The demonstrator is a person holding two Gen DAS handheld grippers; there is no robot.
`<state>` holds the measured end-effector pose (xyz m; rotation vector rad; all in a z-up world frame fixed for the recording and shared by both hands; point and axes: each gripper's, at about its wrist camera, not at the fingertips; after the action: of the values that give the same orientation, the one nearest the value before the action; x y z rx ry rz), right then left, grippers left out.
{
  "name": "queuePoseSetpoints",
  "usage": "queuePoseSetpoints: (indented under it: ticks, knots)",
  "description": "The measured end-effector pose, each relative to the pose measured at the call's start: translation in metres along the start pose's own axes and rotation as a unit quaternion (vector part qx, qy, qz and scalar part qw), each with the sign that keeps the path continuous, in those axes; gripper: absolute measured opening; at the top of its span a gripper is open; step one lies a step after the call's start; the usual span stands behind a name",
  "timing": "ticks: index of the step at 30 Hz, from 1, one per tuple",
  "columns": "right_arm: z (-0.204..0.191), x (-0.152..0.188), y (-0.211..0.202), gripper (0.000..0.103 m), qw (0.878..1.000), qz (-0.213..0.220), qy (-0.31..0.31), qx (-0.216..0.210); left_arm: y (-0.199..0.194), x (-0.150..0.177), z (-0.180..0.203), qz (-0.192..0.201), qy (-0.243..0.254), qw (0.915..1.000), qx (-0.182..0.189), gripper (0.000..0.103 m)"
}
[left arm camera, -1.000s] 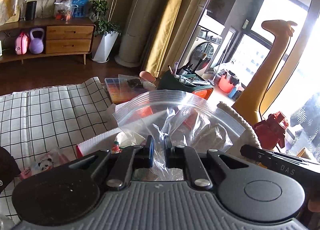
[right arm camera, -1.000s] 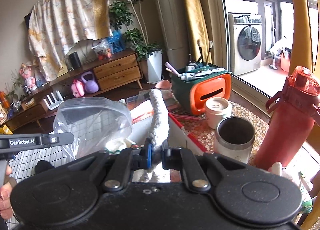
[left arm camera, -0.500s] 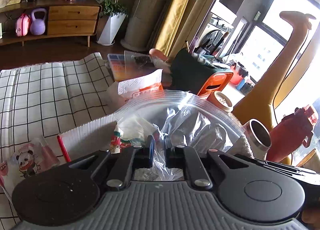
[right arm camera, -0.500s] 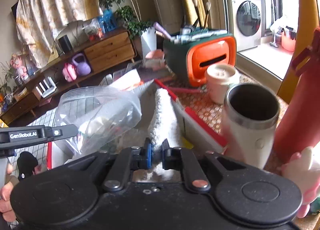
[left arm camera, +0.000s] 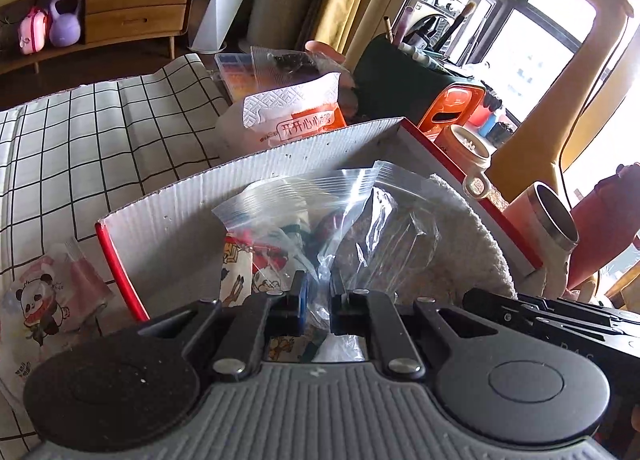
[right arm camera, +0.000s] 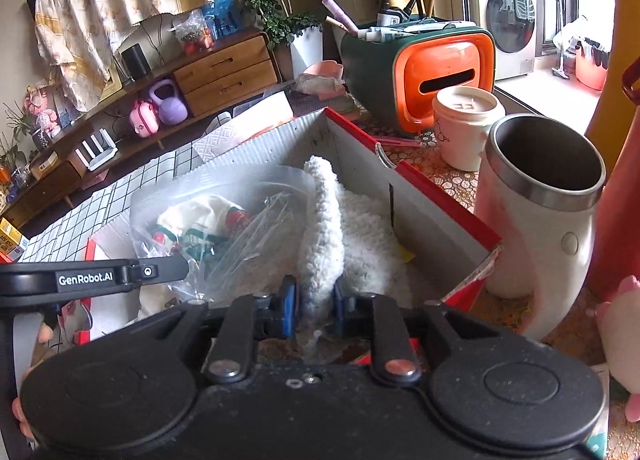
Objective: Organize soft objects
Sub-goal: 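Open both tools to release the bag and cloth in the box, then withdraw both tools from the box toward the black cap and panda packet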
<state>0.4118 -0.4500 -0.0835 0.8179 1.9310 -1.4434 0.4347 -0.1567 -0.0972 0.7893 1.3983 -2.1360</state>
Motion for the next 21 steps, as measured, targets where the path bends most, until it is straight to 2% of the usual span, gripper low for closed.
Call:
queuePoseSetpoints:
  ticks: [2,4,6,9,14,18,21]
  knots:
    - [-0.001,-0.001,-0.003,0.023,1.000,0.000,-0.003,0.003,-0.002,0.000,-0.002,0.000,-0.007,1.0000,0.004,0.010]
    - [-0.002,-0.002,-0.006,0.031,1.000,0.001,-0.008,0.008,-0.004,-0.002,-0.003,-0.002,-0.010,0.9999,0.011,0.013]
    - [-0.002,-0.002,-0.010,0.040,1.000,0.005,-0.010,0.009,-0.009,-0.002,-0.004,0.001,-0.013,0.9998,0.012,0.022]
    - [-0.004,-0.001,-0.017,0.048,1.000,0.009,-0.015,0.011,-0.019,-0.003,-0.006,0.009,-0.019,0.9996,0.017,0.034]
    - [-0.009,-0.002,-0.031,0.055,1.000,0.012,-0.020,0.006,-0.038,-0.003,-0.005,0.024,-0.012,0.9994,0.023,0.055]
    - [-0.016,-0.006,-0.048,0.062,0.999,0.023,-0.028,0.003,-0.059,-0.005,-0.003,0.040,-0.010,0.9987,0.030,0.056]
    - [-0.023,-0.007,-0.061,0.064,0.999,0.029,-0.034,-0.002,-0.075,-0.004,0.000,0.044,0.000,0.9986,0.030,0.056]
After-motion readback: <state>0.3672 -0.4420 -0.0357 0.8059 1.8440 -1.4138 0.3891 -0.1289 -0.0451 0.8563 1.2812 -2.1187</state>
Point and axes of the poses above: each gripper's, at about its wrist camera, not at the fingertips, and y roughly the way its jaws point, z to its right, x to its underside, and after that the axes turned 7 degrees about z, right-handed
